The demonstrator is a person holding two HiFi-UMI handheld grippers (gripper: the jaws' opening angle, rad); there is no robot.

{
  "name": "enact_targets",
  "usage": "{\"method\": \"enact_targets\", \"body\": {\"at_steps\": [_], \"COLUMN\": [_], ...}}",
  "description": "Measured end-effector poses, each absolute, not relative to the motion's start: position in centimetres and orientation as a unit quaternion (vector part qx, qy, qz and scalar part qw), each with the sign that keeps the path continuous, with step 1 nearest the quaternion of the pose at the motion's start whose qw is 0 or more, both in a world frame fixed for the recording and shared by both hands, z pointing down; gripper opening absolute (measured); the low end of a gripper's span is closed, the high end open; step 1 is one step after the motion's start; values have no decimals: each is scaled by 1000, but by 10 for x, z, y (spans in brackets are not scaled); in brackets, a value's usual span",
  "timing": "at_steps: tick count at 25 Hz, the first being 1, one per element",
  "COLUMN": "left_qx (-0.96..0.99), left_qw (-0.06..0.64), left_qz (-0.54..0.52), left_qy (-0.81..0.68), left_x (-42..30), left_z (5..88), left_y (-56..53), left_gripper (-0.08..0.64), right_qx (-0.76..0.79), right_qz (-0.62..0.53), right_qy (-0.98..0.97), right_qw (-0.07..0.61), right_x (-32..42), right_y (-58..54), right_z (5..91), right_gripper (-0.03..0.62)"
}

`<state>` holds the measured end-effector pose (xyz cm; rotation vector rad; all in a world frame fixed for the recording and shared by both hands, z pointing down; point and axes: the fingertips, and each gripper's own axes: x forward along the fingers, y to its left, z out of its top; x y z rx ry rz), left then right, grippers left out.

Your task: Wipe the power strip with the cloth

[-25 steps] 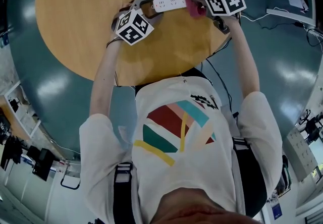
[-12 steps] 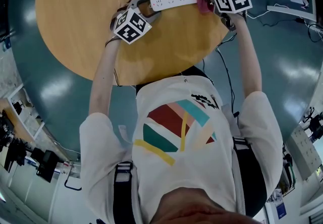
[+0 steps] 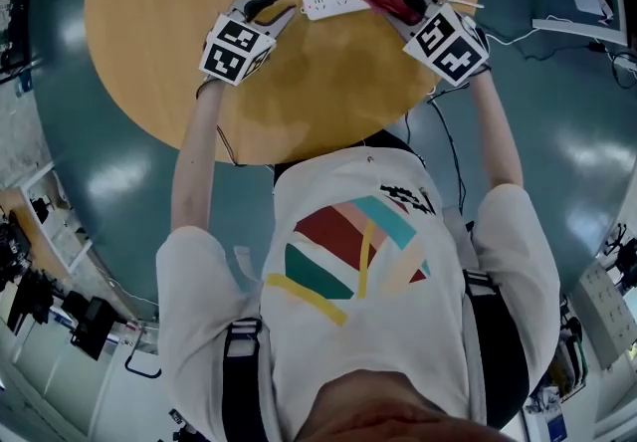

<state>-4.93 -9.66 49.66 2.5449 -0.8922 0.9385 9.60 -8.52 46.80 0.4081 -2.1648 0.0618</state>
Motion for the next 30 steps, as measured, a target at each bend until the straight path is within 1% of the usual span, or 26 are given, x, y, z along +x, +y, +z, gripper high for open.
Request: {"method": "enact_targets", "body": {"at_steps": [1, 3, 5, 9, 14, 17, 25, 30], "left_qx": [875, 875, 885, 901, 900, 898, 901, 904], "left_qw": [133, 111, 105, 89, 110, 114, 125, 79], "left_qz": [332, 338, 334, 337, 356, 356, 335, 333], "left_qy": [-325, -329, -307, -259, -226, -233, -246, -256], "left_x": [-53, -50, -36, -8, 1, -6, -4, -4], "left_z": [493, 488, 484, 484, 504, 509, 513, 512], "left_y": [-102, -111, -112, -110, -103, -103, -92, -92], "left_gripper": [40, 35, 37, 37, 37, 37, 35, 35], "right_qx": [143, 109, 82, 44, 48, 55, 65, 67], "right_qz": [-26, -132, -215, -272, -348, -362, -358, -349], "right_qy": [-872, -851, -827, -814, -778, -769, -773, -781], "right_qw": [468, 497, 512, 512, 521, 524, 521, 513], "right_x": [84, 60, 37, 3, -13, -18, -24, -23], "right_y": [-75, -60, -48, -29, -34, -38, -37, -38], "right_z": [469, 475, 484, 499, 514, 522, 534, 538], "right_gripper": [39, 39, 38, 38, 39, 38, 40, 38]}}
